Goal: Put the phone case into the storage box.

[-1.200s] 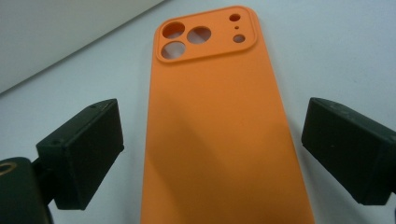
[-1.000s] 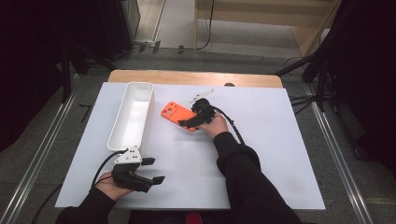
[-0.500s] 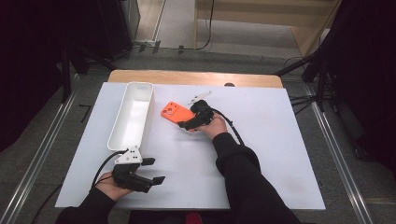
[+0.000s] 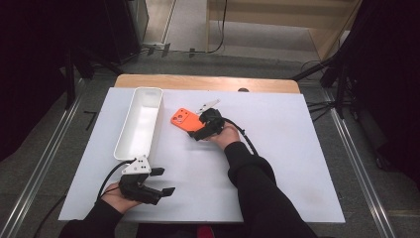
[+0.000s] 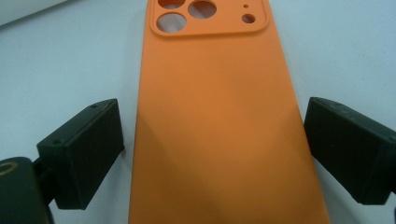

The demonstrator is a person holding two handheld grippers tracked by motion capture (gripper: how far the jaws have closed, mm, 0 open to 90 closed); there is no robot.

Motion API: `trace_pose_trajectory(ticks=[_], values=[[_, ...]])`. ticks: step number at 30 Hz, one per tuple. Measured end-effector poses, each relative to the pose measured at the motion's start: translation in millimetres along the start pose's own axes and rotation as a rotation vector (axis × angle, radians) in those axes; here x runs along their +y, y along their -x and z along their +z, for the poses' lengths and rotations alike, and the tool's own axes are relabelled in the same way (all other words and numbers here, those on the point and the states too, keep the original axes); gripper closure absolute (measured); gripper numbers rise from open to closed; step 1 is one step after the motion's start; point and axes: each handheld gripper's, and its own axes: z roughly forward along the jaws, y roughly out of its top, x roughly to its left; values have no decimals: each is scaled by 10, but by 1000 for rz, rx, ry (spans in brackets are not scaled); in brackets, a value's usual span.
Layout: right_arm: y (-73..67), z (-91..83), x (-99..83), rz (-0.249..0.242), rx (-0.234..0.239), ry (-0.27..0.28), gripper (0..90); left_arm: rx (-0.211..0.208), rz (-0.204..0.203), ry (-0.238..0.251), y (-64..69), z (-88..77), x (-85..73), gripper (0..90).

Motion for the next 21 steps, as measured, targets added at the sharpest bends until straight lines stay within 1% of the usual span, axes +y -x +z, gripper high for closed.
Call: trace_pose_trajectory(ticks=[3, 5, 8, 13, 20, 21], values=[[-16, 3, 2, -6, -13, -6, 51, 0, 1, -1, 0, 1, 0, 209], [-27, 9, 5, -23, -26, -11, 51, 0, 1, -2, 0, 2, 1, 209], [-22, 8, 3, -16, -23, -5, 68, 0, 1, -3, 2, 3, 2, 209], [-12, 3, 6, -29, -26, 4, 113, 1, 1, -4, 3, 4, 2, 209], [-12, 4, 7, -37, -20, 6, 135, 0, 2, -3, 5, 7, 3, 209], [-15, 2, 6, -31, -20, 6, 138, 0, 4, -2, 6, 6, 3, 209]])
